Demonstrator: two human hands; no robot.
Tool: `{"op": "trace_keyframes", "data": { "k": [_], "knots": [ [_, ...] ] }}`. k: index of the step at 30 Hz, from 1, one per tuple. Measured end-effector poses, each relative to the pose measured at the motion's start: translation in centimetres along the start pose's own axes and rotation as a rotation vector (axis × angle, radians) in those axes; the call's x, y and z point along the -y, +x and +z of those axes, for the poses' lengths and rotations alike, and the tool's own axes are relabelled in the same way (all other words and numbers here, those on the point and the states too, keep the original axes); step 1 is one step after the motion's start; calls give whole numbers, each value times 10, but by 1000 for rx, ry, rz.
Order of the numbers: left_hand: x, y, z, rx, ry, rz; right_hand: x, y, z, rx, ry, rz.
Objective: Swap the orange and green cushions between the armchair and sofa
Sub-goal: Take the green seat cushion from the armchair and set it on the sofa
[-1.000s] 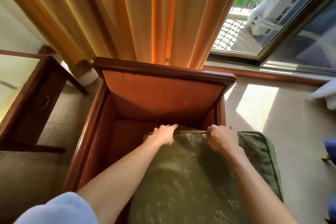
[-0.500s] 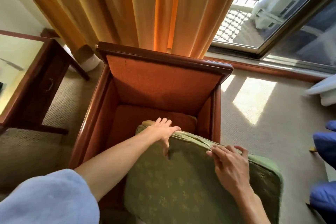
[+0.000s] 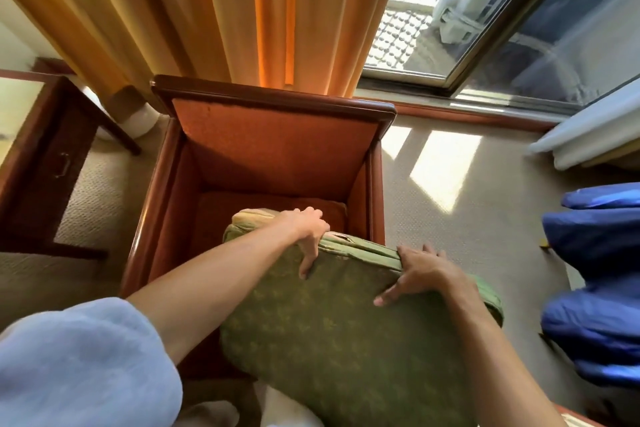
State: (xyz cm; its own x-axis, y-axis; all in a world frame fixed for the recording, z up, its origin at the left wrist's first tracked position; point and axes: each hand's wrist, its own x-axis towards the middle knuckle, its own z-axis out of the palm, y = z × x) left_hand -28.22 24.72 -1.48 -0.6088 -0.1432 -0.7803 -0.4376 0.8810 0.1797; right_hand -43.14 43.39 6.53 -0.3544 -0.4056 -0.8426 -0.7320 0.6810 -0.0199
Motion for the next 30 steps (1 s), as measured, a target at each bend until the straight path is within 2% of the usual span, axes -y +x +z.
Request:
{"op": "trace_keyframes", "data": {
  "k": [3, 7, 11, 15, 22, 25, 30],
  "knots": [
    [-1, -17, 2, -45, 20, 41, -4, -12, 2, -66, 10, -108],
    [5, -56, 10, -78, -110, 127, -9, -28, 13, -78, 136, -258],
    [7, -124, 13, -248, -123, 177, -6, -66, 11, -123, 153, -409],
    [4, -210, 15, -344, -46, 153, 10, -113, 9, -200, 85, -565],
    [6, -379, 72, -503, -46, -146, 109, -192, 9, -451, -264, -855],
    [13, -447, 119, -529, -43, -334, 171, -223, 25, -549, -347, -1005],
    [18, -558, 218, -647, -215, -599, 278, -281, 73, -622, -494, -1245]
  ]
}}
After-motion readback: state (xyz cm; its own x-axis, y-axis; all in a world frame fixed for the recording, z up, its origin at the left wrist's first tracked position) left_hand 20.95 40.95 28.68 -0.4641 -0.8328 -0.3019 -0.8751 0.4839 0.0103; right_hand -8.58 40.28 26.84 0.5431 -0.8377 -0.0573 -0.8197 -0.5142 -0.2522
